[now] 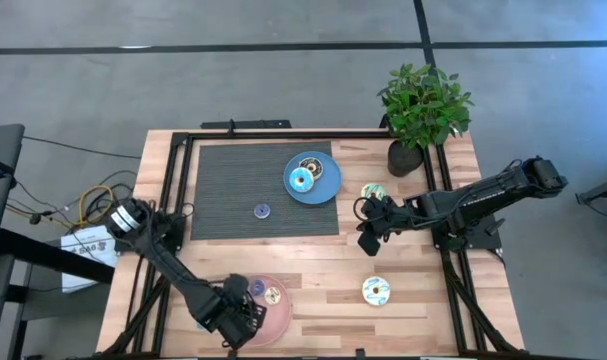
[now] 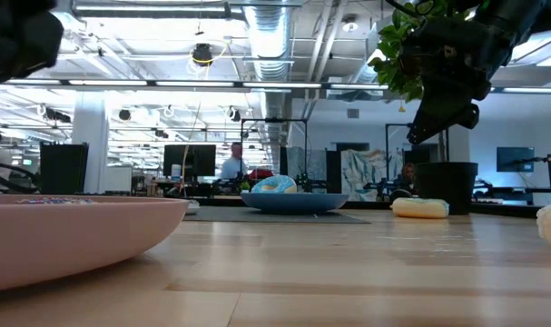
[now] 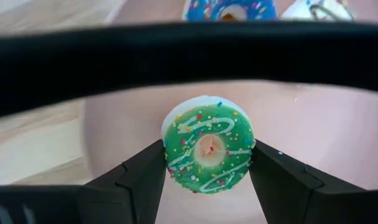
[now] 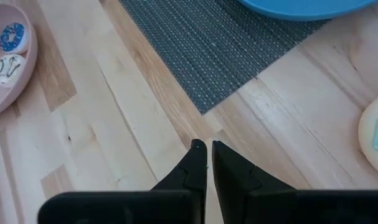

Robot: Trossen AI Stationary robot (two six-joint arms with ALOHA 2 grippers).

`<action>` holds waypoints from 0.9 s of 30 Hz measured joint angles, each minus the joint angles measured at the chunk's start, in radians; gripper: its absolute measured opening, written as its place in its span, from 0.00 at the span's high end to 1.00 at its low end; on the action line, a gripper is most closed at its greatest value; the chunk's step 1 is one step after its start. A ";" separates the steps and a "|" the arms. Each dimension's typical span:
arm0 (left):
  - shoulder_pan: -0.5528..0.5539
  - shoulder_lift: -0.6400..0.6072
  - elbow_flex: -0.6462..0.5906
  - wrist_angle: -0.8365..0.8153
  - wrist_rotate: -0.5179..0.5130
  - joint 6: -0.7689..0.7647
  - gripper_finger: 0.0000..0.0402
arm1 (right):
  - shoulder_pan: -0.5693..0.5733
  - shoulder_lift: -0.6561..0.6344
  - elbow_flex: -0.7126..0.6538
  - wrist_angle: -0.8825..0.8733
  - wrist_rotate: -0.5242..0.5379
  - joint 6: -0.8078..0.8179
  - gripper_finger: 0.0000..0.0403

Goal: Pick & Place donuts
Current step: Put the small green donut on the pink plate

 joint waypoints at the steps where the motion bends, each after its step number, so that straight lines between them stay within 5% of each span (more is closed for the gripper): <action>1: 0.004 0.000 0.000 -0.007 -0.002 0.000 0.48 | 0.000 0.000 0.000 0.000 0.000 0.000 0.96; 27: 0.012 0.001 -0.005 -0.024 0.012 0.023 0.47 | -0.001 0.000 0.000 0.004 0.000 -0.023 0.96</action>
